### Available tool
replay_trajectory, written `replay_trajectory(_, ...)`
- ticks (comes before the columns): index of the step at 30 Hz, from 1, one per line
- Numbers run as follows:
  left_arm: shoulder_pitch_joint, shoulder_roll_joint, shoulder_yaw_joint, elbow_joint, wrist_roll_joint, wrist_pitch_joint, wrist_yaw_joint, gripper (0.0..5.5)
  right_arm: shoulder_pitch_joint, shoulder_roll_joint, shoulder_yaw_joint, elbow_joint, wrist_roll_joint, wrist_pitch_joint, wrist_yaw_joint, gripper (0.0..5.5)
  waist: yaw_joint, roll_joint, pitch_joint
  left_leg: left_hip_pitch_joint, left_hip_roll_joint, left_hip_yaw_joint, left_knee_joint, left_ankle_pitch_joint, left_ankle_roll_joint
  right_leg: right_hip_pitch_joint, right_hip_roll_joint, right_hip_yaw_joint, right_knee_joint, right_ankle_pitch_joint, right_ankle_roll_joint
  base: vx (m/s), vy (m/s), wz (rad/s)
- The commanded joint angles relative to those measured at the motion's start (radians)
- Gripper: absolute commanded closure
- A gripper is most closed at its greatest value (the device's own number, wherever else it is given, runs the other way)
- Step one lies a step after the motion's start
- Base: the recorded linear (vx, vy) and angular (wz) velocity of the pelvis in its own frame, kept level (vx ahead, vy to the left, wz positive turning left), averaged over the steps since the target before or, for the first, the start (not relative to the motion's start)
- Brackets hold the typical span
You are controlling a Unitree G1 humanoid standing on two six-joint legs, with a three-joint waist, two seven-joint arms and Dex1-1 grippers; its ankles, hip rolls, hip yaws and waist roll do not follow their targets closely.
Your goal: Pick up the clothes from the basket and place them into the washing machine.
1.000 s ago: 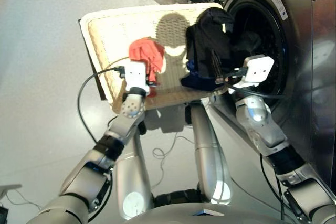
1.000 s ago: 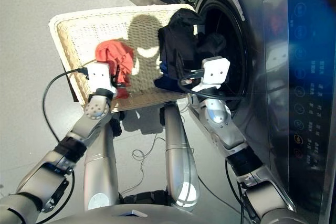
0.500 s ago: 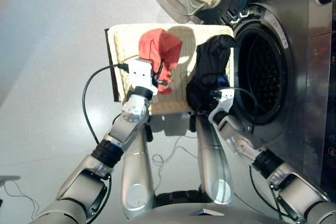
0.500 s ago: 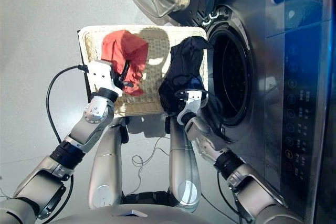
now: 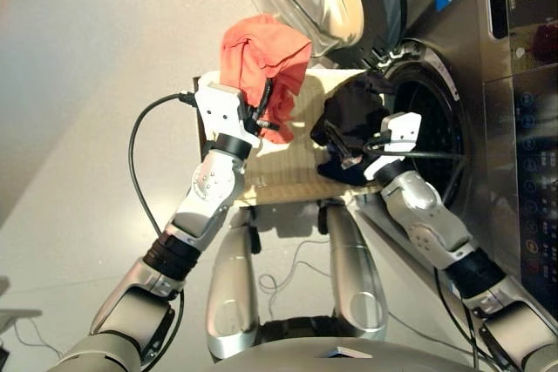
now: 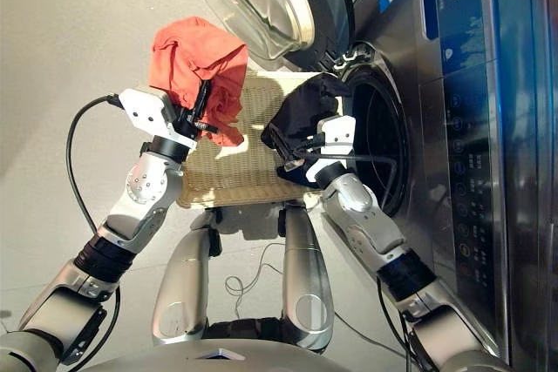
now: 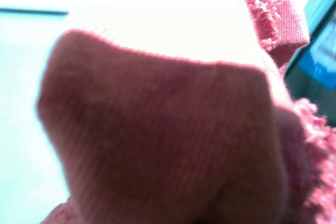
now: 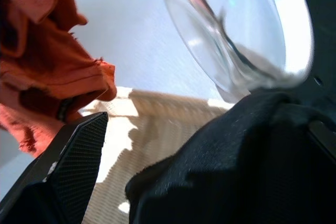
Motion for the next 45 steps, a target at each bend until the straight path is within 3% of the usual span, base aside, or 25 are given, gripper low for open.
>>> replay_trajectory(1,0.025,0.024,0.01,-0.138,-0.043,-0.09,-0.075,5.5,0.0,-0.018,-0.047,-0.154,0.046,-0.104,0.075,0.0,-0.009,-0.009,-0.08,0.008,-0.032,-0.011,0.017,-0.002,-0.03,0.125,-0.048,0.008,-0.187,0.11,0.113,0.0,0.0,0.0)
replay_trajectory(4,0.035,0.035,0.011,-0.16,-0.069,-0.089,-0.108,5.5,-0.007,-0.031,-0.043,-0.182,0.107,-0.1,0.114,0.0,-0.006,-0.006,-0.085,0.017,-0.033,-0.013,0.02,-0.005,-0.029,0.134,-0.046,0.01,-0.184,0.107,0.113,0.0,0.0,0.0)
replay_trajectory(9,0.044,0.093,-0.002,-0.213,-0.107,-0.088,-0.196,5.5,-0.108,-0.188,-0.004,-0.264,0.184,-0.049,0.231,0.0,0.001,-0.009,-0.105,0.025,-0.031,-0.015,0.027,-0.008,-0.03,0.142,-0.045,0.015,-0.181,0.102,0.113,0.0,0.0,0.0)
replay_trajectory(17,0.04,0.143,-0.037,-0.257,-0.167,-0.076,-0.257,5.5,-0.238,-0.266,0.033,-0.304,0.157,-0.055,0.229,0.0,0.003,-0.006,-0.123,0.031,-0.027,-0.017,0.03,-0.008,-0.031,0.144,-0.044,0.024,-0.177,0.1,0.112,0.0,0.0,0.0)
replay_trajectory(29,-0.068,0.187,-0.149,-0.253,-0.208,-0.062,-0.305,5.5,-0.404,-0.308,0.204,-0.296,0.236,0.0,0.29,0.0,0.009,-0.007,-0.122,0.022,-0.025,-0.017,0.055,-0.008,-0.029,0.14,-0.043,0.034,-0.166,0.101,0.11,0.0,0.0,0.0)
replay_trajectory(35,-0.117,0.221,-0.199,-0.271,-0.226,-0.068,-0.352,5.5,-0.515,-0.319,0.332,-0.258,0.366,0.061,0.364,0.0,0.02,-0.012,-0.124,0.016,-0.024,-0.019,0.067,-0.008,-0.031,0.14,-0.045,0.034,-0.162,0.101,0.108,0.0,0.0,0.0)
replay_trajectory(45,-0.17,0.239,-0.258,-0.28,-0.233,-0.065,-0.37,5.5,-0.558,-0.282,0.362,-0.221,0.357,0.051,0.34,0.0,0.028,-0.01,-0.127,0.007,-0.024,-0.023,0.082,-0.01,-0.031,0.14,-0.05,0.034,-0.151,0.099,0.105,0.0,0.0,0.0)
